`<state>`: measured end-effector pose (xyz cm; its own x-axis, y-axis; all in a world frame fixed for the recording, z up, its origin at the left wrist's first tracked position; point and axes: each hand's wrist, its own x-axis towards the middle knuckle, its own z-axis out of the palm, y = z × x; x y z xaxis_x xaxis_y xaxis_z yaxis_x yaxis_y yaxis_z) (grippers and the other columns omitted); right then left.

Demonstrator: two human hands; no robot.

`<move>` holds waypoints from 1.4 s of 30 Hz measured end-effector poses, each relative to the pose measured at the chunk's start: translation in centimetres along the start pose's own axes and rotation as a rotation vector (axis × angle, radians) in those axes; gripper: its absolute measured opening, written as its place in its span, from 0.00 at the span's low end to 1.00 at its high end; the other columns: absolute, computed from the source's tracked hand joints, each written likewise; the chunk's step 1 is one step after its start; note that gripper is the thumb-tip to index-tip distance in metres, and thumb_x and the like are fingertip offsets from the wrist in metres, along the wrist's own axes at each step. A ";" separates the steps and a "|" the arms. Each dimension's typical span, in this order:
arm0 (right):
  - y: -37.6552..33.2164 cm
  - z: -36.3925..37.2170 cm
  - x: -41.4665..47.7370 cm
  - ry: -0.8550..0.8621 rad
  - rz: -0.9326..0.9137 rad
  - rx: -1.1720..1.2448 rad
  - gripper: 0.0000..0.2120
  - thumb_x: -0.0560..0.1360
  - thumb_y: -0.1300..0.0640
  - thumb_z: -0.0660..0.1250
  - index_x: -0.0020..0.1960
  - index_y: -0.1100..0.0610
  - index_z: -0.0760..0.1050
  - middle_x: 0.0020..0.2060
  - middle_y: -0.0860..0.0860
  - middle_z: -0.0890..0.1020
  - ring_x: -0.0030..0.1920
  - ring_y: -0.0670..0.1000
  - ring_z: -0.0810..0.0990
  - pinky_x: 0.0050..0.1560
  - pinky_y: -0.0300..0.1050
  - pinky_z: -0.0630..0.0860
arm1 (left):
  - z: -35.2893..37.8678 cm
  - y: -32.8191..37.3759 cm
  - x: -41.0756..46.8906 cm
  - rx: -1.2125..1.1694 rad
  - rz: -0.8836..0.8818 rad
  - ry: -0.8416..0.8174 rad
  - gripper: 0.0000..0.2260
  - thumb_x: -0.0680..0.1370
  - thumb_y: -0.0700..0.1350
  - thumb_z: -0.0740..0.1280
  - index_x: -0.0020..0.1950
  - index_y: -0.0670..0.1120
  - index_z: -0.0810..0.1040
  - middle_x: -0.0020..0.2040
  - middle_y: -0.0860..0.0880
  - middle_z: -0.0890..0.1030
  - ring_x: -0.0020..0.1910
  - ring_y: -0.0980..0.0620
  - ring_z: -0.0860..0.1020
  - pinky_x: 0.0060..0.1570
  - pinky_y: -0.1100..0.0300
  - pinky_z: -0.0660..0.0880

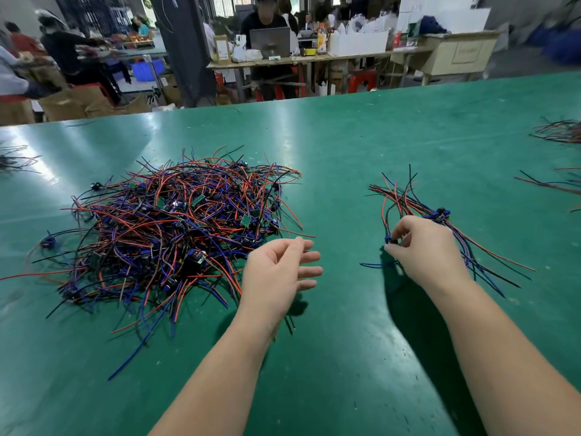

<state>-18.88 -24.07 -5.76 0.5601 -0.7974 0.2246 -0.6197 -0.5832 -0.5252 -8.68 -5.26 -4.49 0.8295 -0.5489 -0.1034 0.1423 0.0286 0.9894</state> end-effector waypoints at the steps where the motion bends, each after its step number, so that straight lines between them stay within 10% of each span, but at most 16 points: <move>1: 0.0 0.0 0.0 -0.020 0.009 -0.050 0.05 0.70 0.56 0.73 0.42 0.53 0.76 0.39 0.53 0.81 0.46 0.57 0.77 0.44 0.47 0.74 | -0.3 -0.1 0.2 0.093 0.082 0.080 0.07 0.79 0.43 0.64 0.44 0.47 0.80 0.39 0.49 0.84 0.37 0.54 0.83 0.37 0.62 0.79; 5: -0.5 -0.2 -0.3 0.007 -0.016 -0.132 0.06 0.73 0.52 0.69 0.44 0.53 0.82 0.37 0.52 0.82 0.45 0.58 0.79 0.47 0.49 0.76 | -1.8 -0.5 0.6 0.769 0.509 0.345 0.10 0.75 0.44 0.66 0.56 0.51 0.77 0.53 0.55 0.79 0.57 0.51 0.73 0.57 0.59 0.66; 11: -1.2 0.2 -0.9 -0.010 -0.042 -0.098 0.15 0.74 0.55 0.65 0.59 0.56 0.79 0.53 0.56 0.79 0.56 0.58 0.76 0.59 0.51 0.72 | -3.1 -2.1 1.4 1.456 0.218 0.255 0.17 0.77 0.52 0.60 0.66 0.57 0.71 0.76 0.46 0.57 0.74 0.46 0.55 0.71 0.48 0.48; 16: -1.7 0.3 -1.2 0.000 -0.082 0.000 0.14 0.74 0.58 0.65 0.58 0.58 0.79 0.50 0.53 0.79 0.55 0.54 0.76 0.56 0.45 0.69 | -3.8 -2.0 2.1 1.472 0.252 0.298 0.12 0.78 0.48 0.61 0.61 0.52 0.76 0.69 0.51 0.67 0.64 0.49 0.69 0.64 0.53 0.58; 27: -2.1 0.4 -1.8 0.041 -0.115 0.109 0.12 0.74 0.60 0.65 0.55 0.57 0.80 0.43 0.48 0.79 0.44 0.48 0.73 0.41 0.36 0.61 | -4.4 -2.0 2.4 1.464 0.311 0.399 0.12 0.77 0.45 0.62 0.55 0.61 0.76 0.64 0.63 0.71 0.62 0.52 0.61 0.61 0.50 0.43; 33: -2.3 0.3 -1.8 0.099 -0.150 0.145 0.10 0.72 0.62 0.66 0.51 0.57 0.81 0.43 0.50 0.80 0.40 0.47 0.73 0.43 0.37 0.62 | -3.8 -1.1 2.0 1.235 0.486 0.458 0.08 0.72 0.45 0.72 0.47 0.54 0.75 0.41 0.58 0.75 0.57 0.52 0.72 0.65 0.50 0.46; 37: -2.9 0.1 -2.1 0.043 -0.108 0.346 0.08 0.72 0.63 0.66 0.45 0.53 0.82 0.33 0.45 0.79 0.29 0.40 0.71 0.35 0.35 0.67 | -2.7 0.3 1.1 0.579 0.758 0.285 0.12 0.71 0.40 0.75 0.50 0.52 0.76 0.43 0.56 0.81 0.42 0.56 0.80 0.54 0.63 0.71; 42: -4.6 0.0 -3.1 -0.434 0.057 1.053 0.07 0.73 0.67 0.68 0.48 0.59 0.82 0.32 0.51 0.81 0.28 0.45 0.72 0.31 0.34 0.69 | 0.1 1.2 -0.9 -0.281 0.166 -0.089 0.11 0.64 0.42 0.75 0.45 0.45 0.80 0.37 0.48 0.84 0.32 0.53 0.82 0.31 0.63 0.77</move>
<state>-17.81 -18.90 -4.04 0.8159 -0.5780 -0.0173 0.0041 0.0357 -0.9994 -9.32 -4.81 -3.15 0.8052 -0.5878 0.0785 0.1629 0.3465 0.9238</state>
